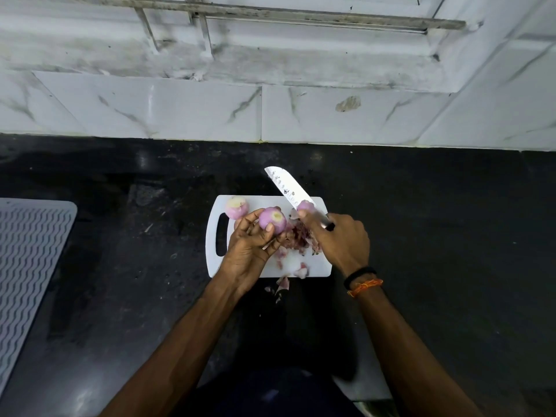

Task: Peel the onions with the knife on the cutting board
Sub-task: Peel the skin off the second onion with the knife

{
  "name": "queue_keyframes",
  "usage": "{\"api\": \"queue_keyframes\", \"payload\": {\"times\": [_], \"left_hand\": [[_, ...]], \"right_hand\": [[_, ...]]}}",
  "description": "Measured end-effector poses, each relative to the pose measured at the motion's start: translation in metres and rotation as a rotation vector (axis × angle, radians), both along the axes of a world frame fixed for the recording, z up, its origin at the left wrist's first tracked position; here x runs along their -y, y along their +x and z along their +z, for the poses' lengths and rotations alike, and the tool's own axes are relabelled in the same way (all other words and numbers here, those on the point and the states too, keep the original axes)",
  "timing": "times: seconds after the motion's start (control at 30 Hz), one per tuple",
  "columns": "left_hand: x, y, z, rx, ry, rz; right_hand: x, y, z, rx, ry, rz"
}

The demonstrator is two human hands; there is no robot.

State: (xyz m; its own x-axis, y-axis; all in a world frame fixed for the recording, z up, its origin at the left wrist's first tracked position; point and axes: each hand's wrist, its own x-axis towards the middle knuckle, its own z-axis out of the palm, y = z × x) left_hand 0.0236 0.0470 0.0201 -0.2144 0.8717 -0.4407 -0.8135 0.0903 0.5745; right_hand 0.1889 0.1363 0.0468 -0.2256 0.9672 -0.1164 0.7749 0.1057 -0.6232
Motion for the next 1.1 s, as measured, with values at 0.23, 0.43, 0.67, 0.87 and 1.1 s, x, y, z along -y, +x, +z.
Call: {"api": "queue_keyframes", "payload": {"times": [0.23,0.43,0.67,0.87,1.1], "left_hand": [[0.001,-0.002,0.004,0.01,-0.015,0.04],[0.002,0.0,0.001,0.014,-0.031,0.042],[0.003,0.001,-0.002,-0.028,-0.007,0.01],[0.005,-0.001,-0.004,-0.089,0.042,0.004],[0.009,-0.005,0.003,-0.74,0.029,-0.02]], "right_hand": [[-0.003,0.0,-0.01,0.085,-0.004,-0.128],[-0.001,0.002,-0.013,0.091,-0.08,-0.143],[-0.003,0.007,-0.021,0.023,-0.197,-0.086],[-0.005,0.003,-0.017,-0.06,-0.243,-0.078],[-0.002,0.008,-0.02,-0.032,-0.195,-0.041]]}}
